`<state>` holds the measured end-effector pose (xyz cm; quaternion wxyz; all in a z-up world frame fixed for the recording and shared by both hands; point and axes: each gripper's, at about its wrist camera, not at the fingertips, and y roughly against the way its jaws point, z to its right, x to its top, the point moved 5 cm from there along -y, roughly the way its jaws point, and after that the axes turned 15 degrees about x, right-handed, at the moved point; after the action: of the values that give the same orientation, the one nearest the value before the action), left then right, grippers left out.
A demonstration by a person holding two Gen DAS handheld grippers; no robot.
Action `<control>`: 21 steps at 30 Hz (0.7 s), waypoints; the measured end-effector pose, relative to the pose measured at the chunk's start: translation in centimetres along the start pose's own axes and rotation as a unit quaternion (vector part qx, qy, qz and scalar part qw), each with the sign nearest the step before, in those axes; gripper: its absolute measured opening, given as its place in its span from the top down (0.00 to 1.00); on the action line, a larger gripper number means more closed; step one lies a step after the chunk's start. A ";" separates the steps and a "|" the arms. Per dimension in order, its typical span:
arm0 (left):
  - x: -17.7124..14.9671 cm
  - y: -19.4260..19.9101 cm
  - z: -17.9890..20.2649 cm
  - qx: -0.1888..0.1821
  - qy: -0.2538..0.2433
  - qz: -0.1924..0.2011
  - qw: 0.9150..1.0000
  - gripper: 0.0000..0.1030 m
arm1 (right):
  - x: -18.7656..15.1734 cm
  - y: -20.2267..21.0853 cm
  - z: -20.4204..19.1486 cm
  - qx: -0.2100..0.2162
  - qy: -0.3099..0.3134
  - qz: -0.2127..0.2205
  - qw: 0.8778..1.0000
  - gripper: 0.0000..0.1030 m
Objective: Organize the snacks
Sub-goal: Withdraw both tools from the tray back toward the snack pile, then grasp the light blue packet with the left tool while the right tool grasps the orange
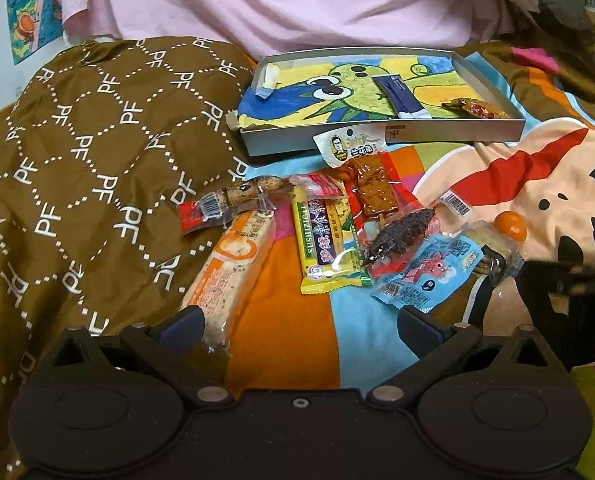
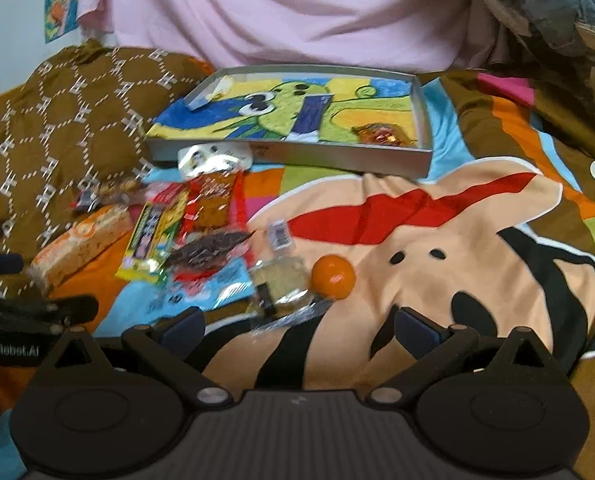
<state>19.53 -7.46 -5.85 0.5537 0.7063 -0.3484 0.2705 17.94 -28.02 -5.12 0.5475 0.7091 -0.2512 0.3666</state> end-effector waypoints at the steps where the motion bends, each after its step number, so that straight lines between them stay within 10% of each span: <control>1: 0.2 -0.1 0.1 -0.001 -0.003 0.000 1.000 0.01 | 0.3 0.0 0.3 0.002 0.002 0.002 1.000 0.00; 21: 2.3 -2.8 3.9 -0.089 -0.028 -0.006 0.996 0.01 | 2.1 -3.1 3.8 -0.017 0.187 -0.015 0.982 0.00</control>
<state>23.17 -11.32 -6.66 0.6059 0.6638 -0.3821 0.2152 22.50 -30.67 -5.80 0.6023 0.6219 -0.1404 0.4803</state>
